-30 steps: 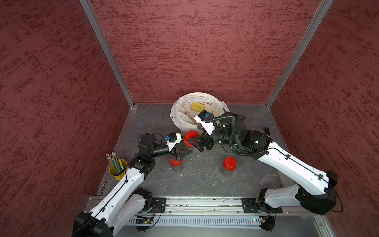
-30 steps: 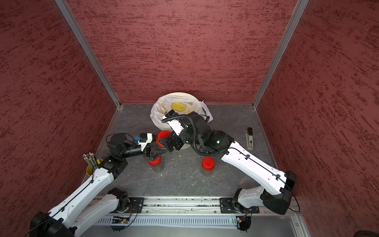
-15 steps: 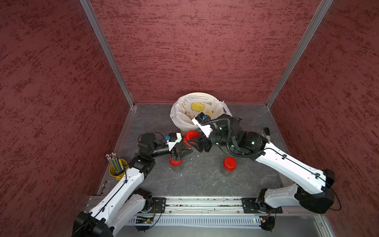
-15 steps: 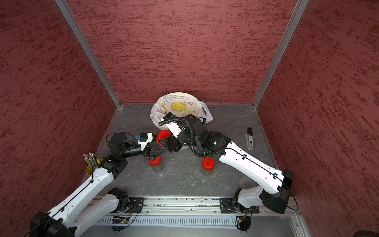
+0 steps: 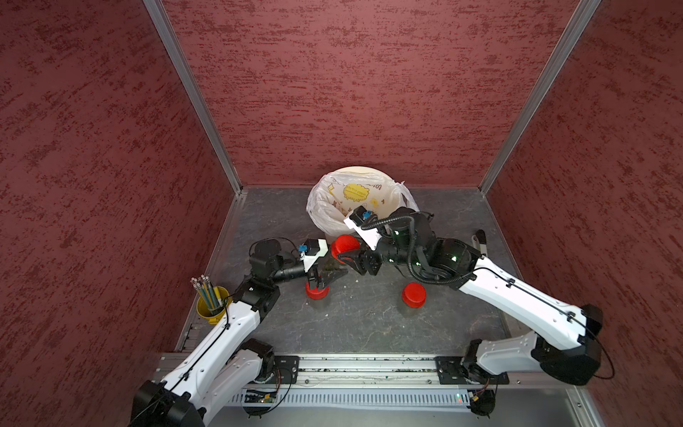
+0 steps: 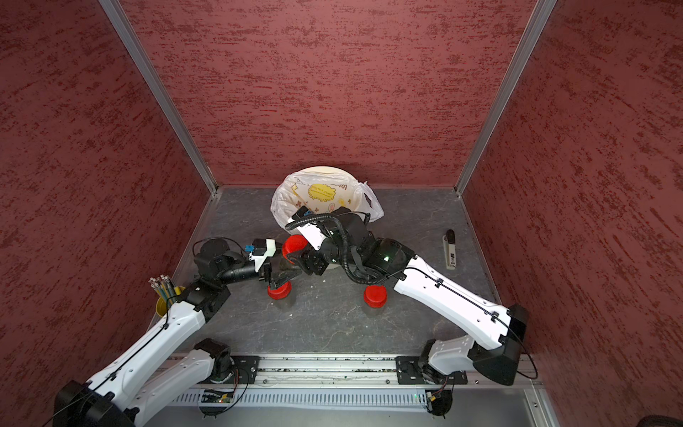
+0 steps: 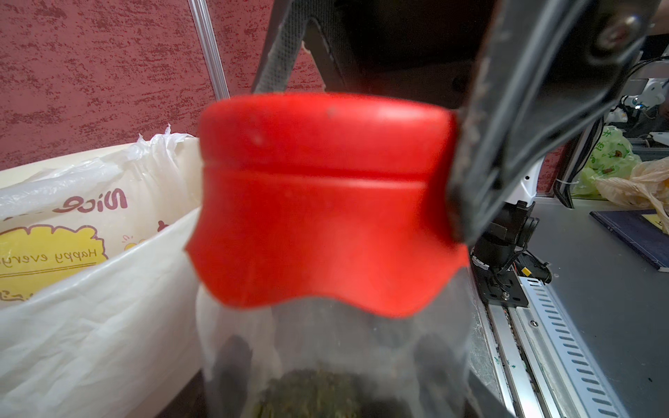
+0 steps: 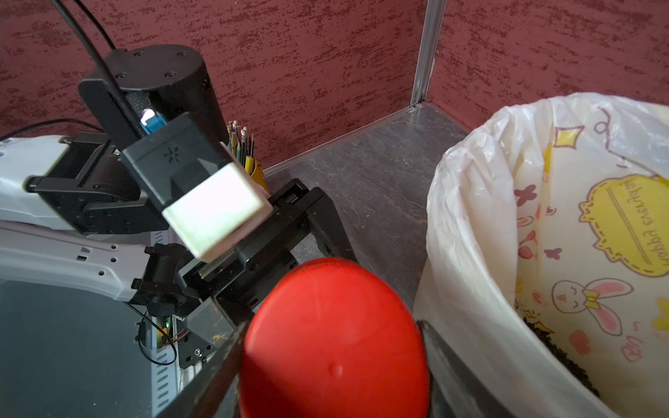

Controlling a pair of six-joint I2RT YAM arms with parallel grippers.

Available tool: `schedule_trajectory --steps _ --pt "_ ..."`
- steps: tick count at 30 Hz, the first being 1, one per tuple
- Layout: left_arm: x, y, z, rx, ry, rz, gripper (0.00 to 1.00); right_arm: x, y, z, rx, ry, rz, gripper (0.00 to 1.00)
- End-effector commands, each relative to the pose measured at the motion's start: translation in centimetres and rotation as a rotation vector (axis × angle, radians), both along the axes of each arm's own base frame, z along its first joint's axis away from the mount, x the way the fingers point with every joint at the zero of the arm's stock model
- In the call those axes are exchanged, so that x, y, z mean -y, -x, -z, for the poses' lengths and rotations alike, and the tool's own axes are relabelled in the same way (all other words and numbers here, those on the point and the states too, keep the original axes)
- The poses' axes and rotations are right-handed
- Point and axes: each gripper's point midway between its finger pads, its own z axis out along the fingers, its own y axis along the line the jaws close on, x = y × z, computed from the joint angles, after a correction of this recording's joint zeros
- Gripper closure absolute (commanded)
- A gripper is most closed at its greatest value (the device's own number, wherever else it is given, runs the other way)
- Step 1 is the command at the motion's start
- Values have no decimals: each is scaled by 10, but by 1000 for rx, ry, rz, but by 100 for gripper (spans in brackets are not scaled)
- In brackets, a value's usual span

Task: Empty moldy tea leaves from jars
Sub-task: Screw the lid onto the jar.

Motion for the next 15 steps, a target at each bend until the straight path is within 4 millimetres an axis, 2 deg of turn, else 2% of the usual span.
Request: schedule_trajectory --steps 1,5,7,10,14,15 --pt "3 6 -17 28 25 39 50 4 5 10 121 82 -92 57" --pt "4 11 -16 19 23 67 50 7 20 7 204 85 -236 55" --pt "4 11 -14 9 19 73 50 8 21 8 220 101 -277 53" --pt "5 10 -14 5 18 75 50 10 15 7 240 122 -279 41" --pt "4 8 -14 18 17 57 50 8 15 -6 227 63 -259 11" --pt "3 8 -15 25 17 50 50 8 15 -11 220 40 -245 7"
